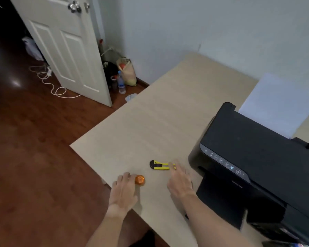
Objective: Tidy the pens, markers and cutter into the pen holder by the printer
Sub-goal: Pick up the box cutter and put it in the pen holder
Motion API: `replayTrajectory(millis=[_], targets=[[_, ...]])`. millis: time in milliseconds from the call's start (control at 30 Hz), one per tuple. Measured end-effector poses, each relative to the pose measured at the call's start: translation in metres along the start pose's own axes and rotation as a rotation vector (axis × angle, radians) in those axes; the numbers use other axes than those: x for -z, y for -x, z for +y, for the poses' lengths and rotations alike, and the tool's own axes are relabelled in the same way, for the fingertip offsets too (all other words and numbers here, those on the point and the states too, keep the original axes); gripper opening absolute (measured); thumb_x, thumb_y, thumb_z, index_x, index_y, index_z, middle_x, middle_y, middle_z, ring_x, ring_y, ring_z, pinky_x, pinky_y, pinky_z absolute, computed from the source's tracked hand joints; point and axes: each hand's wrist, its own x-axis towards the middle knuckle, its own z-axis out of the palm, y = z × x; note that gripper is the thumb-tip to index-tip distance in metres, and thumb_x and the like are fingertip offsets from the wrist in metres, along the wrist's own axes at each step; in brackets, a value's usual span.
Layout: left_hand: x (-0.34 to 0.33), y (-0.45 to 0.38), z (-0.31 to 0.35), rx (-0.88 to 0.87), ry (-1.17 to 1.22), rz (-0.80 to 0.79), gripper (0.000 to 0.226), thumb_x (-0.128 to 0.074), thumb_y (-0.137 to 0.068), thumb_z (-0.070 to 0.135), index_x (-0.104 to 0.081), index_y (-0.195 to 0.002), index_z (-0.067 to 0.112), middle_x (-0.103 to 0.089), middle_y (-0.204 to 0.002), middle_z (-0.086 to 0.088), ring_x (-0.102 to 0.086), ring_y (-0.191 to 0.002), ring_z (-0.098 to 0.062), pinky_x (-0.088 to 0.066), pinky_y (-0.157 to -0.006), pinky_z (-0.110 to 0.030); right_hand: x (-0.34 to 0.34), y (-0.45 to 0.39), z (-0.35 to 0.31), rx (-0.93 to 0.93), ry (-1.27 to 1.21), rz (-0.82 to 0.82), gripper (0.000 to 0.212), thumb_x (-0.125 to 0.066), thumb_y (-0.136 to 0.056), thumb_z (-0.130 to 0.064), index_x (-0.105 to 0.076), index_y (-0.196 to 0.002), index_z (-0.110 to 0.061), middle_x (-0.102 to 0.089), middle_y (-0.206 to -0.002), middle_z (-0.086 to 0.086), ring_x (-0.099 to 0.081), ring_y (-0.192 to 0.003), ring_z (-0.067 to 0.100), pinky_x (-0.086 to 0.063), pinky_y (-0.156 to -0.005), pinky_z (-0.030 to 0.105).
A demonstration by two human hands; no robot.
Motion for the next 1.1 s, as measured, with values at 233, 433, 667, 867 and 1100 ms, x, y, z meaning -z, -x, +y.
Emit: replayTrajectory(millis=[233,433,667,867,1100], targets=[[-0.015,0.001,-0.019,0.011,0.047,0.074,0.052,-0.086,-0.063,0.025,-0.064,-0.109,0.017,-0.065,-0.094,-0.001,-0.065,-0.082,-0.026,-0.057,-0.063,-0.040,-0.034,0.003,-0.012,-0.025,0.244,0.074,0.056,-0.072,-0.049,0.006,-0.063,-0.102,-0.008,-0.059,-0.089,0.014,-0.059,-0.079,0.034,-0.050,-0.077,0.048],[-0.011,-0.012,0.004,0.174,0.014,0.068,0.037,-0.066,-0.086,0.044,-0.059,-0.113,0.021,-0.059,-0.109,-0.004,-0.057,-0.099,-0.025,-0.050,-0.080,-0.037,-0.032,0.020,-0.011,-0.068,0.100,0.046,0.037,-0.066,-0.067,0.004,-0.053,-0.099,-0.009,-0.055,-0.093,0.011,-0.055,-0.085,0.029,-0.048,-0.078,0.042],[-0.010,-0.027,0.016,0.084,0.193,0.085,0.017,-0.066,-0.085,0.030,-0.065,-0.095,0.016,-0.067,-0.096,-0.003,-0.063,-0.096,-0.027,-0.047,-0.079,-0.040,-0.013,0.025,0.008,-0.070,-0.348,0.093,0.019,-0.045,-0.089,-0.003,-0.053,-0.099,-0.016,-0.047,-0.107,0.004,-0.056,-0.082,0.030,-0.050,-0.076,0.045],[0.014,-0.029,0.053,-0.114,0.613,0.159,0.011,-0.072,-0.084,0.016,-0.062,-0.086,0.022,-0.066,-0.083,0.009,-0.063,-0.085,-0.015,-0.045,-0.073,-0.028,0.009,0.050,0.039,-0.087,-0.599,0.352,0.009,-0.051,-0.092,-0.015,-0.057,-0.098,-0.018,-0.055,-0.100,-0.001,-0.053,-0.087,0.018,-0.049,-0.078,0.037],[0.021,-0.028,0.136,-0.267,0.804,-0.016,0.020,-0.071,-0.083,0.010,-0.055,-0.078,0.022,-0.070,-0.068,0.002,-0.069,-0.067,-0.015,-0.057,-0.065,-0.035,0.031,0.103,0.096,-0.193,-0.664,0.609,0.013,-0.051,-0.095,-0.018,-0.059,-0.105,-0.016,-0.055,-0.103,-0.007,-0.052,-0.090,0.008,-0.043,-0.082,0.017]])
